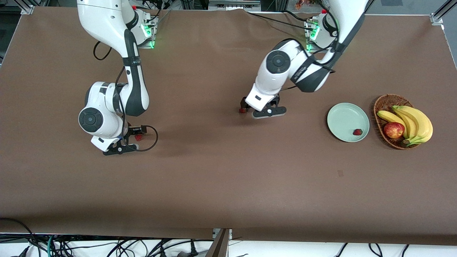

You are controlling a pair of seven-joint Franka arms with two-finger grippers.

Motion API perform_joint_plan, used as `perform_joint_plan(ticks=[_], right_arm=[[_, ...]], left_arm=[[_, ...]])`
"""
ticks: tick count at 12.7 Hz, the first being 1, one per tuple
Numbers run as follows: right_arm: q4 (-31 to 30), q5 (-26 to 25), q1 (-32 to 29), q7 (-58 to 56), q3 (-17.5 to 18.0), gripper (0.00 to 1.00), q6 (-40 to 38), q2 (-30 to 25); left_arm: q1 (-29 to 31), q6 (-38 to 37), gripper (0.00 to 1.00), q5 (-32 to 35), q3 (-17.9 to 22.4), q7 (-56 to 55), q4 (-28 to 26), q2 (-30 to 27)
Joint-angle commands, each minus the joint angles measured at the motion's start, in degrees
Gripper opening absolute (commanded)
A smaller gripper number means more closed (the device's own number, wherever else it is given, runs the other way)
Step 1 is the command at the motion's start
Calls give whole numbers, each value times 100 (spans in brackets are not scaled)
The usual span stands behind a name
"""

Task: Collect all strawberries into plate
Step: 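Grasp the second strawberry with the left gripper while the right gripper reaches the third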

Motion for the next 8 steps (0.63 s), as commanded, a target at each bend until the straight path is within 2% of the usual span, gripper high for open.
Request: perform_joint_plan(ticks=[1,4,8], right_arm=[[-61,529,-22,-339,74,87,208,230],[-201,689,-75,-551,127,79,278,292],[-290,689,-75,-560,214,51,375,283]], left_arm=[[-341,65,100,769,-8,-891,589,824],[-455,355,100,921,27,-1114,573,1132],[-473,576,100,930,62,-1114,424,1309]])
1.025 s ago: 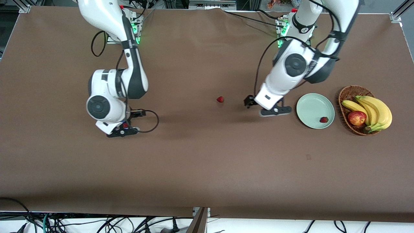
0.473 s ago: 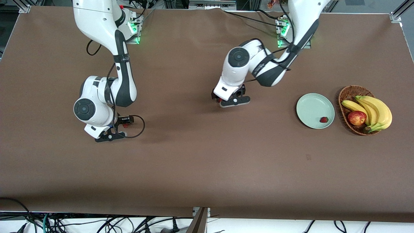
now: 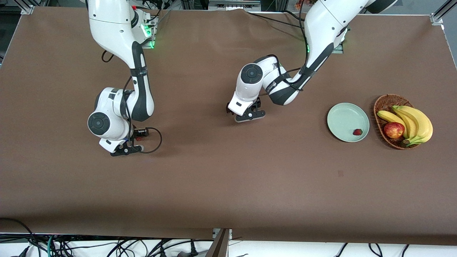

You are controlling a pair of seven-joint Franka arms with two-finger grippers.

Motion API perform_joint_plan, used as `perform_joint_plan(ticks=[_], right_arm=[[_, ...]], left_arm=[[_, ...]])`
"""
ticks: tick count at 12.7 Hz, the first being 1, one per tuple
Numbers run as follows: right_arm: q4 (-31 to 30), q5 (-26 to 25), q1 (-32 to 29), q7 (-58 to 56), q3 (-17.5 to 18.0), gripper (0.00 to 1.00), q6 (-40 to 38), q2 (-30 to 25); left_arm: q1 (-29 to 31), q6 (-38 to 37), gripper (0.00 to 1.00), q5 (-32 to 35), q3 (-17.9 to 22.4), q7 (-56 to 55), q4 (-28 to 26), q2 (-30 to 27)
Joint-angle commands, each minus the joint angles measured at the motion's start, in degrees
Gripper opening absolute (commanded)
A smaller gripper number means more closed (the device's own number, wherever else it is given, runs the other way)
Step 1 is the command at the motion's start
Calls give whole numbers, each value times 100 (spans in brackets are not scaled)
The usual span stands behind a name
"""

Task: Collect all strawberries into plate
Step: 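Carry the strawberry to the plate while the right gripper grasps the third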

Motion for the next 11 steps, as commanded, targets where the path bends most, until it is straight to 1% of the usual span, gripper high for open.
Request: perform_joint_plan(ticks=[1,2,4,5,6,7,8,10,11], right_arm=[[-111,127,-58,-169,108,42,100,-121],[-111,127,-58,-169,108,35,100,-121],[-111,127,-58,-169,108,24,91,-121],[-85,127,-41,-152,108,16,30,-147],[-41,127,11,-56,117,11,-14,-200],[11,127,73,127,117,8,-214,-331],[177,127,169,434,117,8,-451,-384],[729,118,389,1337,117,8,-1136,-490],[1037,127,538,1864,117,8,-1479,-482]], left_arm=[[-86,28,100,179,31,-150,-17,55],[-86,29,100,179,31,-150,-17,90],[-156,46,100,205,75,-167,-17,152],[-174,37,94,205,110,-168,-26,152],[-174,37,69,205,119,-194,-26,143],[-183,37,48,205,119,-290,-26,152],[-174,37,35,205,119,-325,-17,143],[-122,-6,22,205,102,-343,9,91],[-69,-50,21,197,93,-387,26,21]])
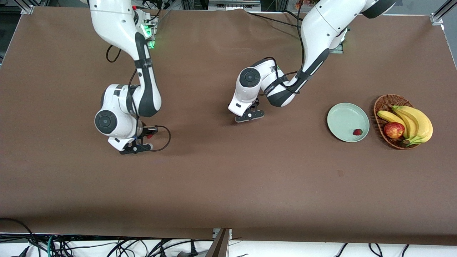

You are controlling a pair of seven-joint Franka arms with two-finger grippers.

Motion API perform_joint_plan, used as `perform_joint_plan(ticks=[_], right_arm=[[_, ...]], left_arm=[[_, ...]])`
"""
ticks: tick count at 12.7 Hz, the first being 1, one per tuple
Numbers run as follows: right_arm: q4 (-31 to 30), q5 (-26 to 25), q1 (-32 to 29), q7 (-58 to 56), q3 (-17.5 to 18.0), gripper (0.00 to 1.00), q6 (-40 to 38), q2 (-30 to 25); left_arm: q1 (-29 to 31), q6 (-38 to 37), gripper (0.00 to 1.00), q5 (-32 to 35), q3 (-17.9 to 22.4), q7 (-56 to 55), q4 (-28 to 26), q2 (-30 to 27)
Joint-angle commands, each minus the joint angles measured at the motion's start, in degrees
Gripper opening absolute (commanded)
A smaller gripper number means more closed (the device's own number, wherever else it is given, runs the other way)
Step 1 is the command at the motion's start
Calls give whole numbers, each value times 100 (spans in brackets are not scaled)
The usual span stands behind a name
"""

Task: Collect all strawberries into plate
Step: 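Carry the strawberry to the plate while the right gripper grasps the third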

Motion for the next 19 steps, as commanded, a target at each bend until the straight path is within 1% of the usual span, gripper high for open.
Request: perform_joint_plan(ticks=[1,2,3,4,5,6,7,8,9,11,13,14,15,16,17,18,19], right_arm=[[707,75,370,1286,9,8,-735,-108],[831,136,546,1753,70,8,-728,-108],[954,371,678,2166,166,8,-658,-74],[1051,591,766,2501,271,8,-631,-21],[1174,698,811,2844,403,9,-500,67],[1218,716,864,3265,622,9,-273,102],[1228,716,890,3696,885,9,77,146],[1236,716,908,4178,1227,9,542,199],[1236,708,899,4618,1509,9,1034,269],[1376,716,908,5366,1984,10,1896,514],[1648,690,934,6157,2424,10,2582,839],[1797,664,1039,6535,2556,10,2986,1058],[1903,655,1196,6835,2575,14,3416,1296],[1939,664,1329,6994,2575,14,3778,1481],[1940,664,1365,7065,2584,18,3999,1543],[1940,664,1365,7057,2584,34,4010,1544],[1940,655,1365,7040,2584,50,3992,1492]], left_arm=[[108,-103,19,150,22,-206,34,-301],[205,-390,19,115,-5,-162,51,-494],[432,-637,18,71,-118,-110,60,-635],[974,-700,18,10,-545,117,8,-741],[1466,-884,18,-9,-915,380,7,-777],[1785,-1129,18,-17,-1058,626,25,-829],[1962,-1219,18,-148,-1068,942,7,-943],[2059,-1341,18,-506,-981,1476,7,-1083],[2095,-1543,18,-892,-737,2047,7,-1268],[2025,-1859,18,-1692,27,3294,-71,-1759],[2008,-2202,18,-2116,878,4682,-237,-2138],[2008,-2230,18,-2188,1274,5325,-430,-2314],[1999,-2230,18,-2249,1652,5940,-632,-2455],[1955,-2222,18,-2259,2022,6503,-774,-2517],[1911,-2169,18,-2259,2382,6935,-888,-2535],[1911,-2056,18,-2259,2560,7261,-1002,-2526],[1911,-1741,18,-2259,2701,7473,-1247,-2518]])
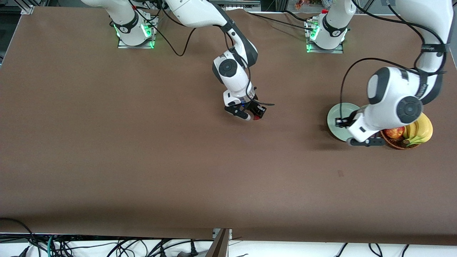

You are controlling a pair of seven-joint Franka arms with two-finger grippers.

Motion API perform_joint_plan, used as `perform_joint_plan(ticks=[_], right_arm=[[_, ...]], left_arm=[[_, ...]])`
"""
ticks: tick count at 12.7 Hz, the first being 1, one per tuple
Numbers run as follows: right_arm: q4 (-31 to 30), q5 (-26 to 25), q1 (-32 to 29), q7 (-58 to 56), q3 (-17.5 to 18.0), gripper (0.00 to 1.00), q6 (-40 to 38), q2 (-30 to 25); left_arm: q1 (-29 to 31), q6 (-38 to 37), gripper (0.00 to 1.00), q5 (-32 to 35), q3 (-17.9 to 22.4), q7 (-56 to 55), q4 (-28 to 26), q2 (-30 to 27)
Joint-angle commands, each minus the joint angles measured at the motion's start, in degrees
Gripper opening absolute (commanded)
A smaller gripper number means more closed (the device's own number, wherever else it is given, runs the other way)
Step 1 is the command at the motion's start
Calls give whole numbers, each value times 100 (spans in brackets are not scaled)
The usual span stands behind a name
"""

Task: Collect all strawberries into plate
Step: 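Release the strawberry on the plate while the right gripper sets another mid-table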

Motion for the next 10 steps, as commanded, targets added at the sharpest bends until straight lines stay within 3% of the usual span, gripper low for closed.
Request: perform_joint_plan(ticks=[1,3,6,7,8,10], right_arm=[[198,88,-37,49,-45,75,-69,-70],[198,54,-89,49,-132,99,-611,-333],[207,-17,-125,-179,-947,99,-2349,-939],[207,-174,-116,-406,-1220,99,-2895,-1167],[198,-436,-107,-765,-1449,100,-3309,-1421],[172,-588,-116,-1250,-2063,100,-4336,-1731]], left_arm=[[-143,921,18,-164,418,746,-872,-191],[-143,1923,19,-164,647,1177,-1514,-139],[-143,2367,24,-164,824,1478,-1719,54],[-143,2402,51,-164,824,1547,-1719,107],[-178,2376,100,-164,824,1670,-1685,134],[-222,2315,100,-164,833,1593,-1614,-5]])
